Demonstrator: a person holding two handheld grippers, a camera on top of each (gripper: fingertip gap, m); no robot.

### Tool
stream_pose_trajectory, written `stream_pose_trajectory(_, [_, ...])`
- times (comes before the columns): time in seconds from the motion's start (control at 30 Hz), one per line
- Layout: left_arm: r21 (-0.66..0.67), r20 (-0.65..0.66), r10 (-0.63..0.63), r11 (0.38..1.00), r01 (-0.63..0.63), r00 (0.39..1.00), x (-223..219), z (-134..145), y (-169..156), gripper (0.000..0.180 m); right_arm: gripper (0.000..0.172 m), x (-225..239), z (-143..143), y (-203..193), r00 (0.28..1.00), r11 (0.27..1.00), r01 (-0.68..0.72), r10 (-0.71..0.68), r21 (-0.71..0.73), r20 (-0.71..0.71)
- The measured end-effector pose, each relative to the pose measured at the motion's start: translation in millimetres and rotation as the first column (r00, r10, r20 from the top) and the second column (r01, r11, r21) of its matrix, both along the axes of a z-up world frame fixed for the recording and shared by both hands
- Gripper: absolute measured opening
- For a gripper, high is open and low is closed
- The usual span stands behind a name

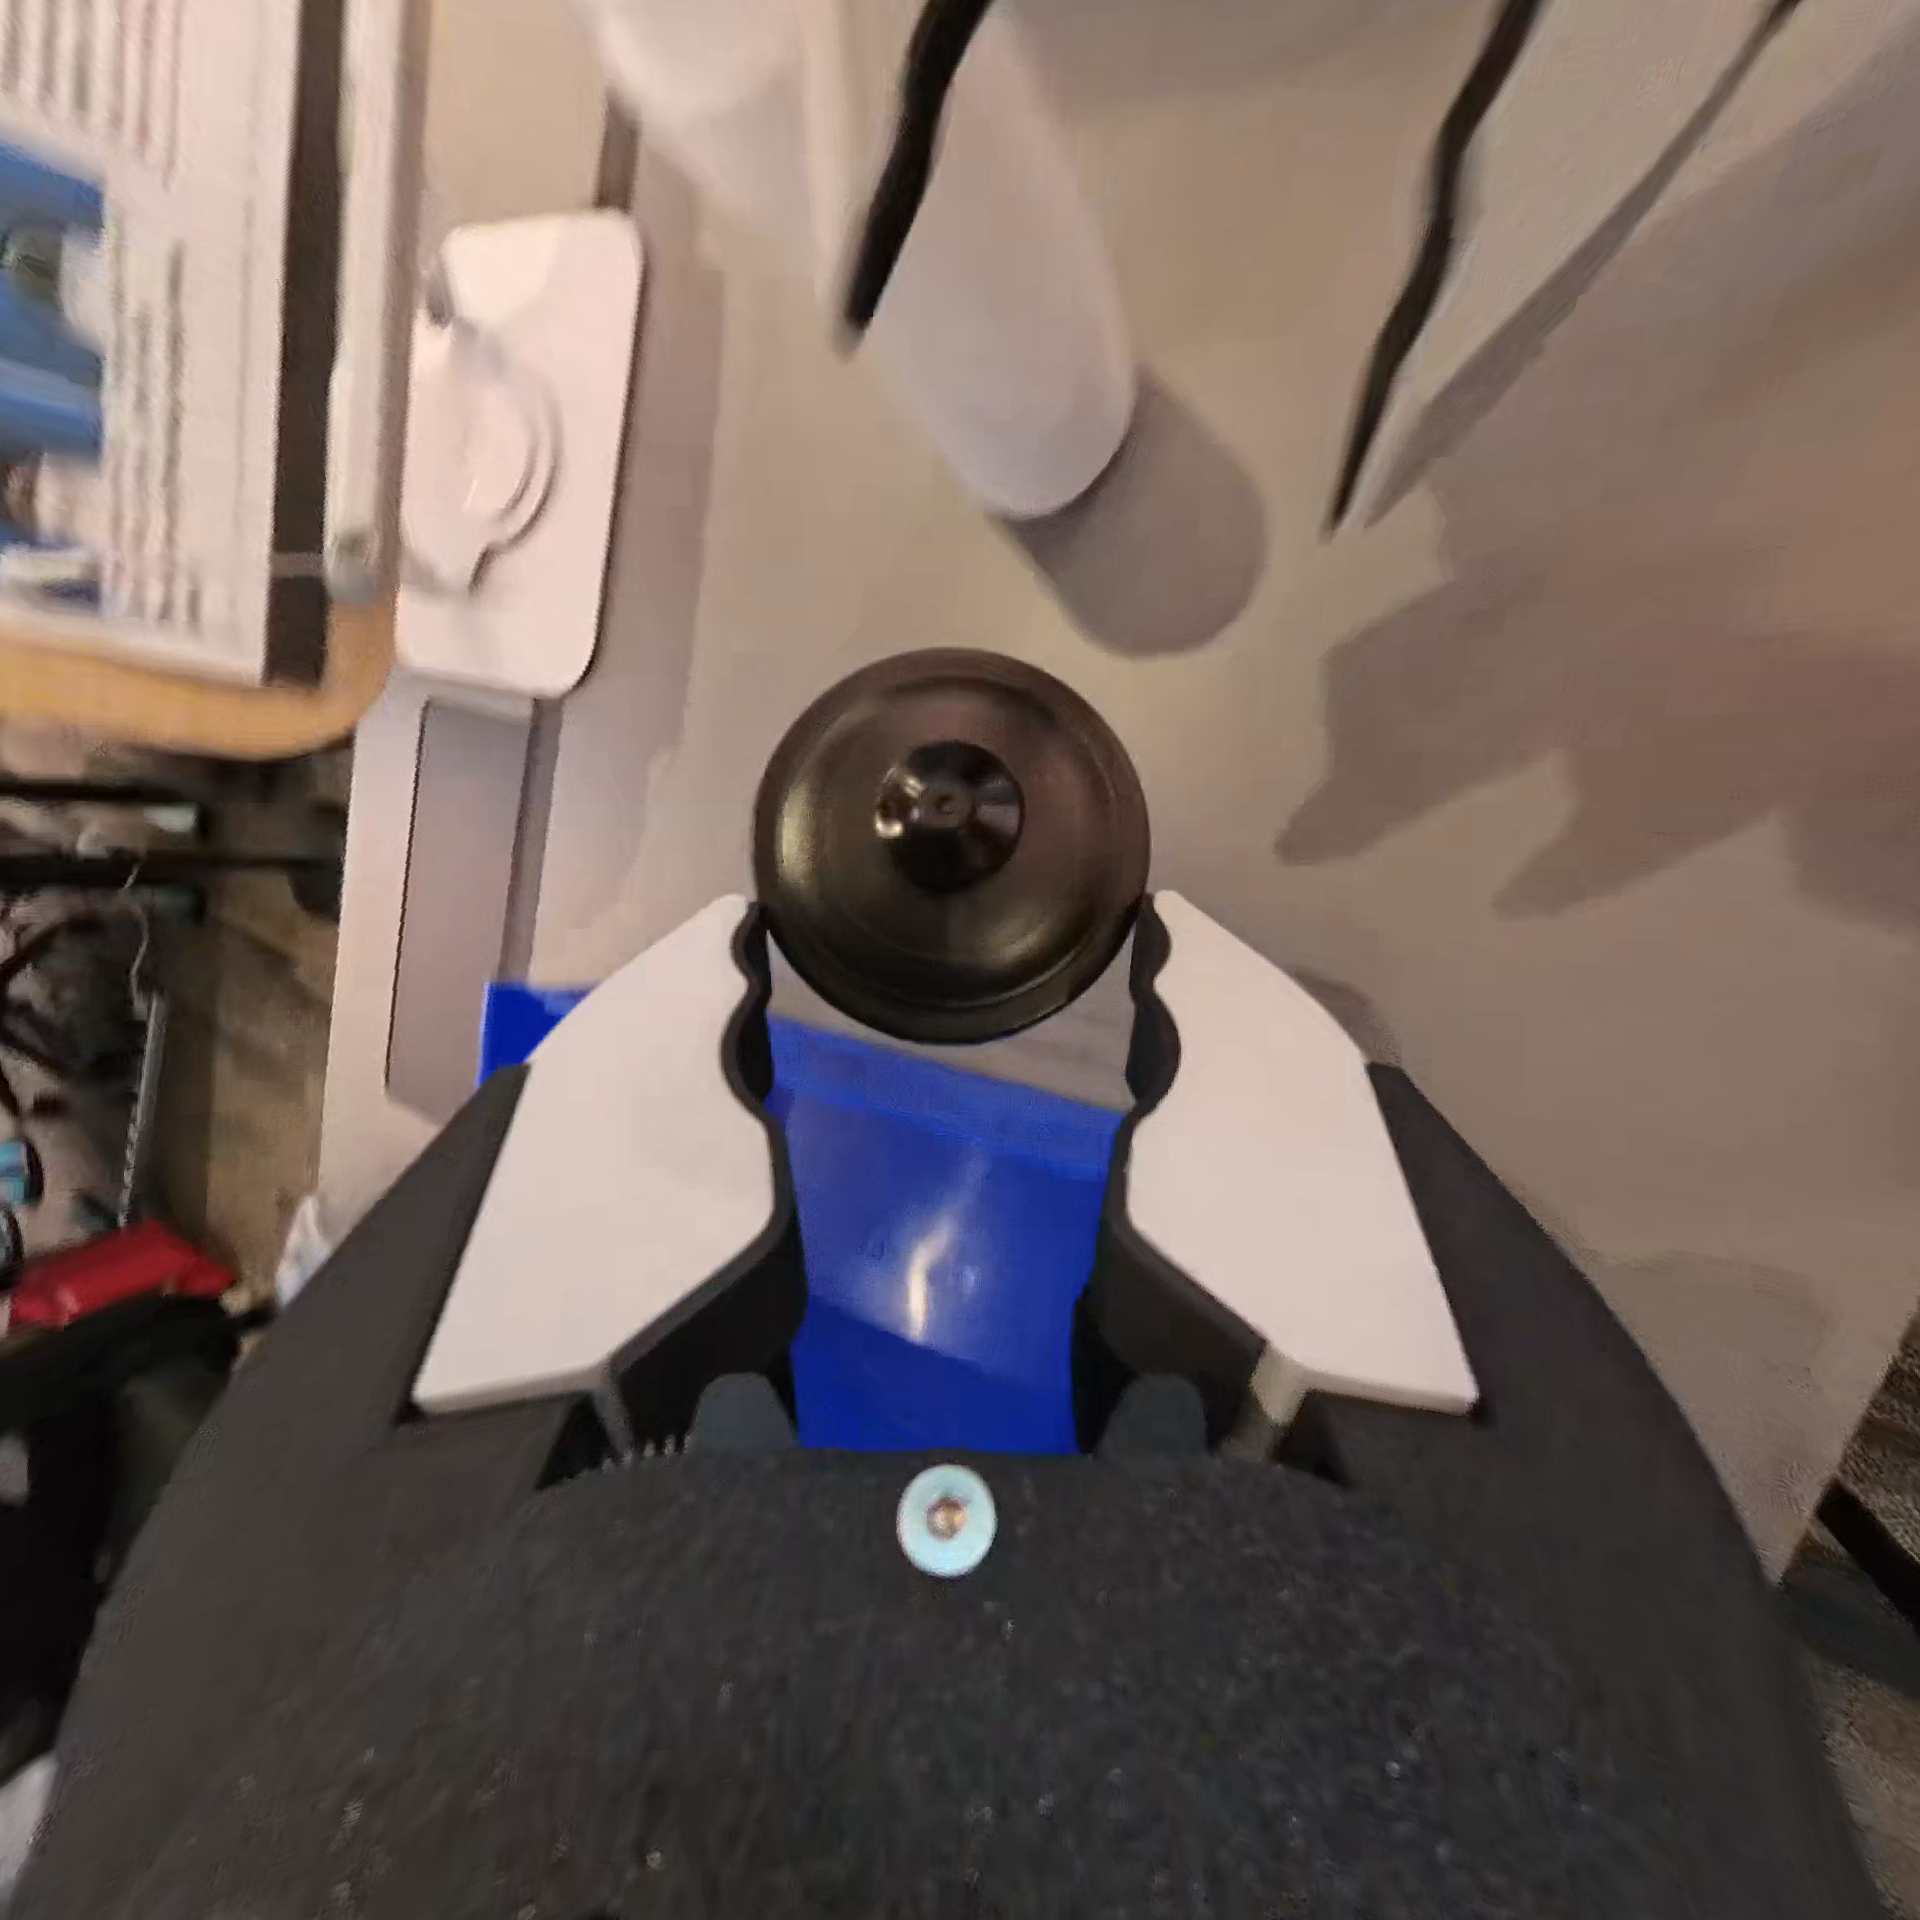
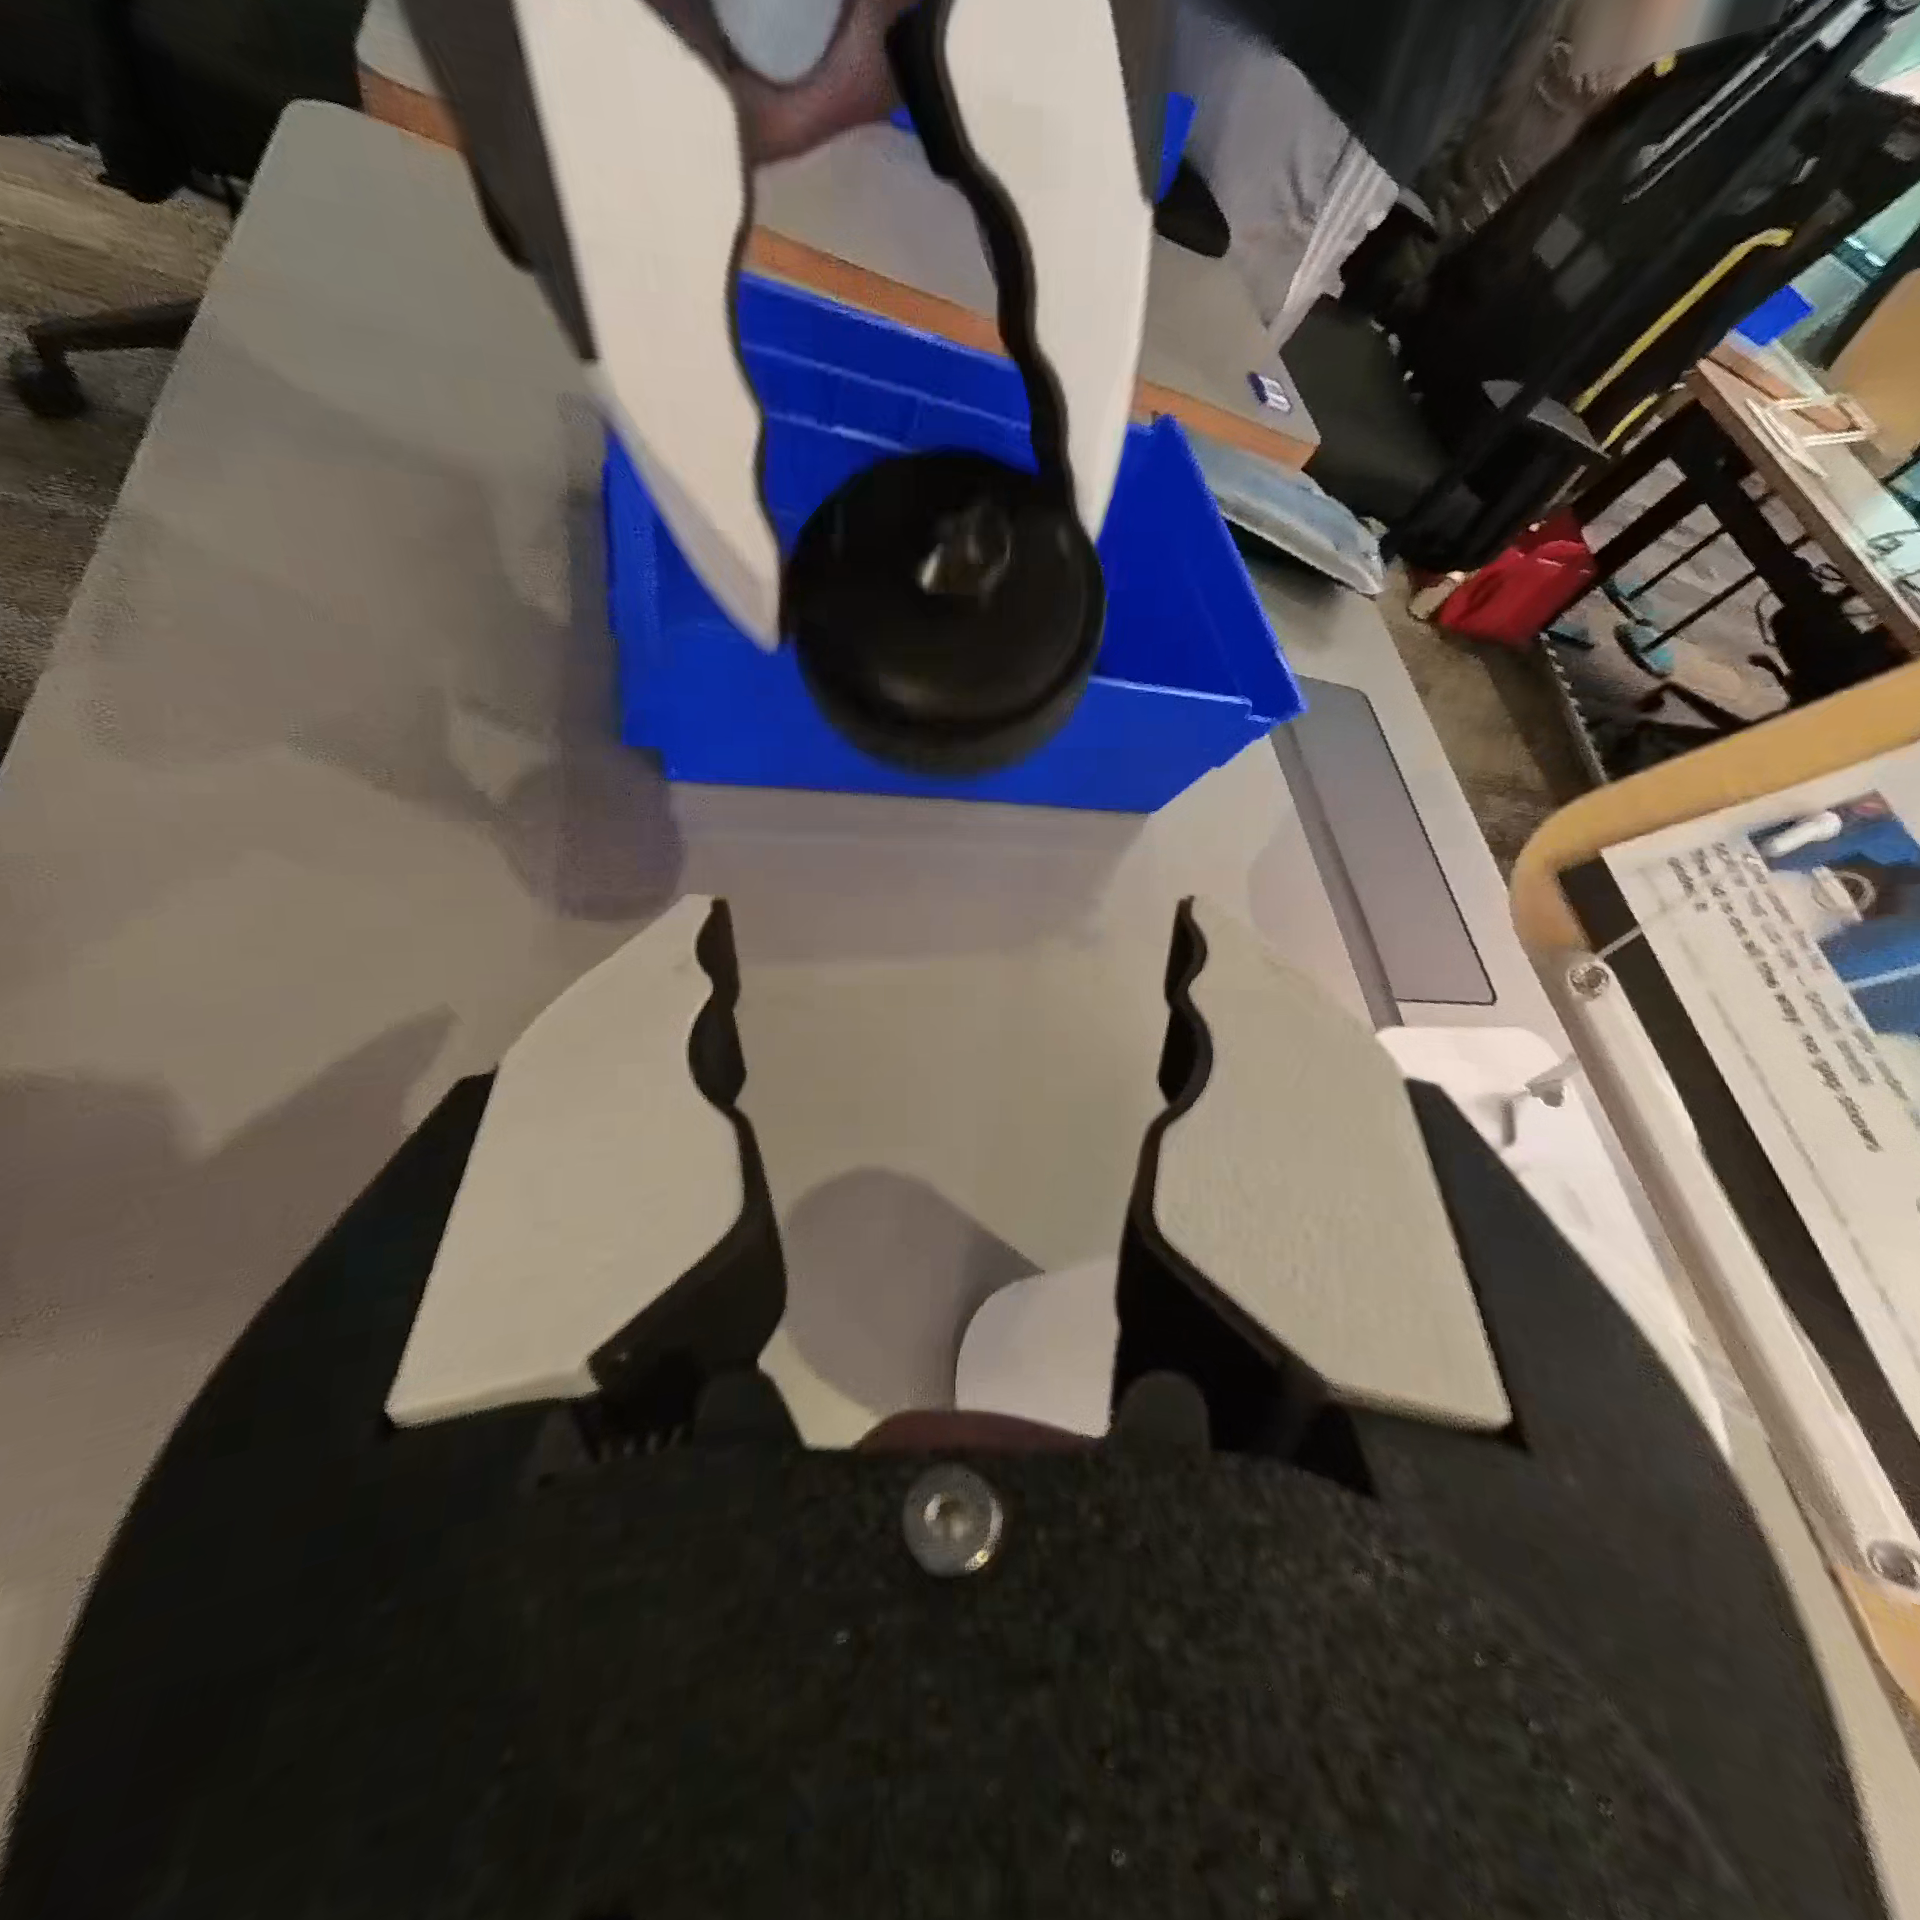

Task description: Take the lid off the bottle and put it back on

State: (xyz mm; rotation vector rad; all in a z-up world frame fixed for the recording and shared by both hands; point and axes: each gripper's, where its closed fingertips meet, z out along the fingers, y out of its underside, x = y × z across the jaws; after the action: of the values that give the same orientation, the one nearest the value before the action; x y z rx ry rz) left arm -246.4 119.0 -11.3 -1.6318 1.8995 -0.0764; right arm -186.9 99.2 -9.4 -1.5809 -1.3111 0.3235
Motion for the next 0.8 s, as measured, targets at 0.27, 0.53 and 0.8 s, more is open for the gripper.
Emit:
stream_pose_trajectory(0.27, [-0.073,-0.001,-0.157,0.985,0.156,0.988,70.3,-11.6,-31.0,0.066,0.079,9.9,-12.5,-3.9,0.999,1.000,0.002,-0.003,0.019,0.047])
stream_pose_trajectory(0.53, [-0.116,-0.033,-0.229,0.968,0.224,0.973,97.2,-28.9,-44.9,0.066,0.073,35.2,-37.3,-17.1,0.993,0.999,0.001,0.005,-0.046,0.122])
stream_pose_trajectory(0.8, [-0.179,0.071,-0.259,0.947,0.268,0.963,107.8,-27.7,-57.3,0.065,0.073,44.2,-40.9,-27.4,0.998,0.997,-0.025,0.029,-0.072,0.056])
